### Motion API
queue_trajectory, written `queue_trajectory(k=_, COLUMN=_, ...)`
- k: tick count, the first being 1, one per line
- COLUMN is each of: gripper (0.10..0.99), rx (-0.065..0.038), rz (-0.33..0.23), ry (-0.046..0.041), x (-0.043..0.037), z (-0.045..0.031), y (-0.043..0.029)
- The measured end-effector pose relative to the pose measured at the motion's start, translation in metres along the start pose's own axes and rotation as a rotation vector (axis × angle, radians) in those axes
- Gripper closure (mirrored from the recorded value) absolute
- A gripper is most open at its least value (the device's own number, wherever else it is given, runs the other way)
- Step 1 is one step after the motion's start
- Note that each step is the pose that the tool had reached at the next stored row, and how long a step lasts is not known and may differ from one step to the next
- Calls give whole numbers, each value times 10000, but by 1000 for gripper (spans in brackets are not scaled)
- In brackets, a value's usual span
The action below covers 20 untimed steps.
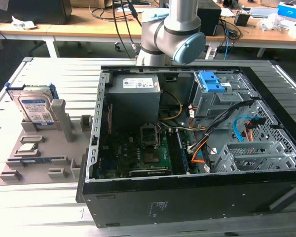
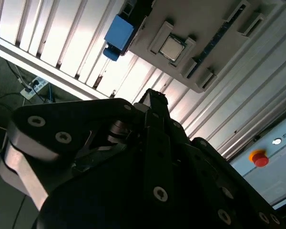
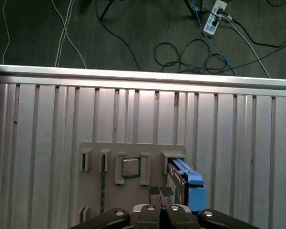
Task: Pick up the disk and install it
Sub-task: 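Pick up the disk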
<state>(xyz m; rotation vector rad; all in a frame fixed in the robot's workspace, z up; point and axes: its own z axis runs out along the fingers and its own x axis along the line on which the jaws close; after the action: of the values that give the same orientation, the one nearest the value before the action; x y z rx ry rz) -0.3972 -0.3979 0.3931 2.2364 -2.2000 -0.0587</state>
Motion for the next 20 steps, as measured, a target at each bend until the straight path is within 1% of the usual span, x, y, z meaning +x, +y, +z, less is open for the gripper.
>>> queue_trajectory(k=3, gripper=980, rx=20, rz=849, ry=-25, x=0, z=1, y=0)
queue_trajectory(k=5, gripper=980, rx=30, rz=1257, ry=-37, x=1, z=1, y=0)
queue_trajectory(k=6, gripper=980, rx=38, rz=1610, ry=-46, x=1, z=2, y=-1)
queue_trajectory(k=7, gripper=980, rx=42, rz=1780, ry=-52, x=0, z=2, y=0)
queue_trajectory(k=13, gripper=980, rx=42, rz=1785, ry=-52, x=1, z=2, y=0)
queue_trajectory(k=14, gripper=918, rx=42, rz=1786, ry=-52, x=1, z=2, y=0)
queue_trajectory(k=15, gripper=918, rx=42, rz=1787, ry=-52, x=1, z=2, y=0)
queue_trajectory(k=16, gripper=851, rx=42, rz=1788, ry=-52, x=1, z=2, y=0)
queue_trajectory(k=17, gripper=851, rx=42, rz=1789, ry=-51, x=1, z=2, y=0)
queue_trajectory(k=18, gripper=729, rx=42, rz=1789, ry=-52, x=1, z=2, y=0)
queue_trajectory(k=19, gripper=671, rx=42, rz=1789, ry=-52, x=1, z=2, y=0)
queue_trajectory(k=20, gripper=671, rx=42, rz=1790, ry=-52, x=1, z=2, y=0)
